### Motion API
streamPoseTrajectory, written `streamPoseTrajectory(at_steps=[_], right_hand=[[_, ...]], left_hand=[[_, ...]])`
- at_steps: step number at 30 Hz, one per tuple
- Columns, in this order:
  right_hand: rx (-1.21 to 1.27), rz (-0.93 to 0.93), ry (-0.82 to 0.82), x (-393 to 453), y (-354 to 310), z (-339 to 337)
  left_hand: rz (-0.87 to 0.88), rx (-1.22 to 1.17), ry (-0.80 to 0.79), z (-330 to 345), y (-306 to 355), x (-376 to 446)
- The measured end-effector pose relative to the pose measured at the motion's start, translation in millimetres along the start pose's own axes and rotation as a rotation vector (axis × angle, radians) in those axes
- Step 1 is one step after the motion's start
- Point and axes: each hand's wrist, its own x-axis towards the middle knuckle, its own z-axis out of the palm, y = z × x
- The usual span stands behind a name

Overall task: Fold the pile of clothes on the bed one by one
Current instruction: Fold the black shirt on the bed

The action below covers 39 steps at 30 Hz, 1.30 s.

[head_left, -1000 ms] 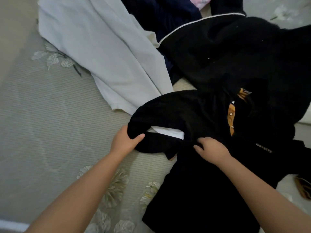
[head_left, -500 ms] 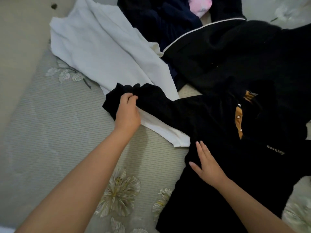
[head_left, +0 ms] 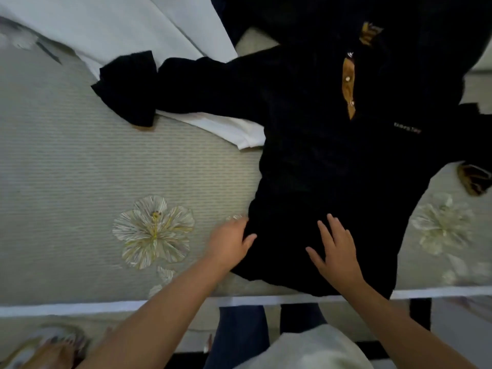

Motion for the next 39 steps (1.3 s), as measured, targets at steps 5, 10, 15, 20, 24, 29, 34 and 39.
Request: streamPoseTrajectory(at_steps=[5, 10, 15, 20, 24, 29, 34, 39], right_hand=[[-0.044, 0.183, 0.049, -66, 46, 8], [-0.249, 0.106, -0.125, -114, 81, 27], [-0.184, -0.061, 0.131, -107, 109, 29], [-0.093, -0.149, 0.209, -110, 124, 30], [-0.147, -0.053, 0.227, -121, 110, 50], [-0.29, 0.026, 0.27, -118, 99, 64], [-0.218, -0.074, 0.443, -117, 109, 52], [-0.039, -0.051, 0.315, -149, 151, 24]], left_hand=[[0.04, -0.028, -0.002, 20, 1, -39], [0.131, 0.167, 0.0, 36, -2, -61], [0.017, 0.088, 0.163, 43, 0, -64], [-0.092, 0.053, 0.367, 48, 15, -78], [-0.082, 0.109, 0.318, 54, 32, -90], [-0.079, 0.084, 0.329, 48, 34, -110], [-0.134, -0.053, 0.473, 36, 37, -120], [-0.022, 0.269, 0.459, 24, 27, -127]])
